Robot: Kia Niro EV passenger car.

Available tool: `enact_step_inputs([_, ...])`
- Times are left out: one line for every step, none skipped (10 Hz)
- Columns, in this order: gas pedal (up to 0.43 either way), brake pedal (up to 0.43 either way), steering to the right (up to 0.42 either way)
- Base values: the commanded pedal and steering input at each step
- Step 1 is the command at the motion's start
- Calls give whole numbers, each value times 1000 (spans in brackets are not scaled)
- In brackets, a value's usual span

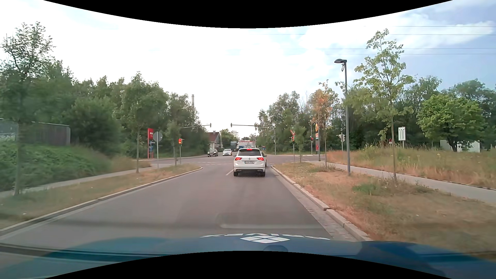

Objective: Follow the waypoints while adhering to traffic rules and regulations

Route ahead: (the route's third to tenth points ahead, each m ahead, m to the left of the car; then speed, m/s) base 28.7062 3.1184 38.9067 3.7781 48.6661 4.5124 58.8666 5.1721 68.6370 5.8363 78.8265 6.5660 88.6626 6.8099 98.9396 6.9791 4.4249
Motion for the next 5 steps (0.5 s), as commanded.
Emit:
enact_step_inputs([0, 189, -11])
enact_step_inputs([0, 195, -12])
enact_step_inputs([0, 195, -12])
enact_step_inputs([0, 195, -12])
enact_step_inputs([0, 195, -12])
